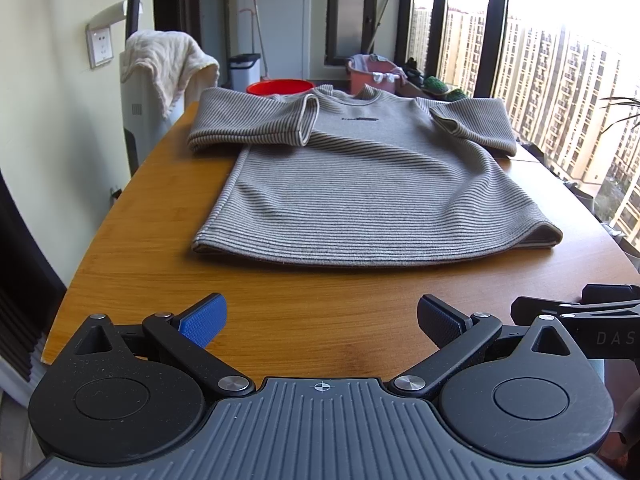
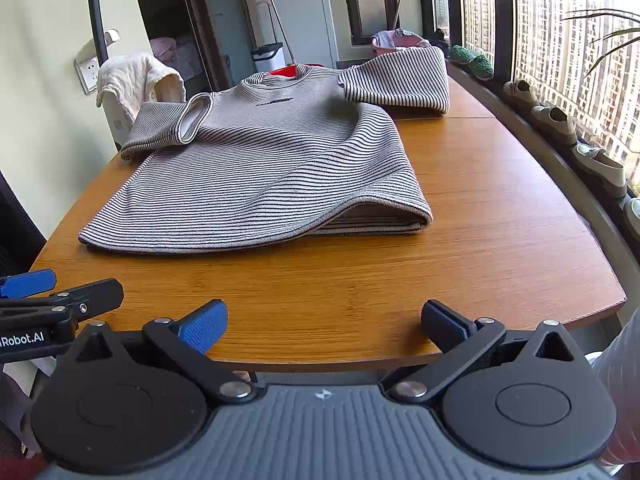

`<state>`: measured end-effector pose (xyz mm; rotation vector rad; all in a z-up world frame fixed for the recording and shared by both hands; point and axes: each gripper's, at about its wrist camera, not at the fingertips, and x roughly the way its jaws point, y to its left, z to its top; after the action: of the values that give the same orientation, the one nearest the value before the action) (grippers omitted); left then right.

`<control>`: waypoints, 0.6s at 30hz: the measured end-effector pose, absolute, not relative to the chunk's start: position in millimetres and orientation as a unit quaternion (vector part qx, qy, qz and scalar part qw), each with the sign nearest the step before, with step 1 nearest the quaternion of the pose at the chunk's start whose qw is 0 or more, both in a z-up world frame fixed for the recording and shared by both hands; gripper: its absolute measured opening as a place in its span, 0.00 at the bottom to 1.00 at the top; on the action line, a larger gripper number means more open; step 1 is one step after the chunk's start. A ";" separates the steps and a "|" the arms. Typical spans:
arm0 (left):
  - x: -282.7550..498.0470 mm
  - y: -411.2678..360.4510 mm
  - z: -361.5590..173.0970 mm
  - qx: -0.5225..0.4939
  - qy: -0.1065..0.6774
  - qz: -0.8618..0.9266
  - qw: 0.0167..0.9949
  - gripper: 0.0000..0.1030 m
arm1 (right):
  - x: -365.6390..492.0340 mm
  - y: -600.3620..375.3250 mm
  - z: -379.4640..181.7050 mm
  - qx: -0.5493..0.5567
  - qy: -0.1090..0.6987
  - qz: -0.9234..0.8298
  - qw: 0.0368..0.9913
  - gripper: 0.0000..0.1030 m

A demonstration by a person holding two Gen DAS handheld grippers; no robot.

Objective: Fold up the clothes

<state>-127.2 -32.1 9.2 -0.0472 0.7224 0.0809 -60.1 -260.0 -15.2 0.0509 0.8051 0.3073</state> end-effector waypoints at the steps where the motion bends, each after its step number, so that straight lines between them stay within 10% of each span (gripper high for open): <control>1: -127.1 -31.9 9.3 -0.023 0.353 0.040 0.934 1.00 | -59.9 -260.1 -15.2 0.025 0.390 0.149 0.908 1.00; 18: -127.7 -29.0 10.2 -0.027 0.352 0.042 0.935 1.00 | -60.5 -258.9 -14.7 0.026 0.390 0.146 0.909 1.00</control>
<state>-127.7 -29.0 10.2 -0.0561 0.7190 0.0860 -60.5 -258.9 -14.7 0.0531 0.8047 0.3019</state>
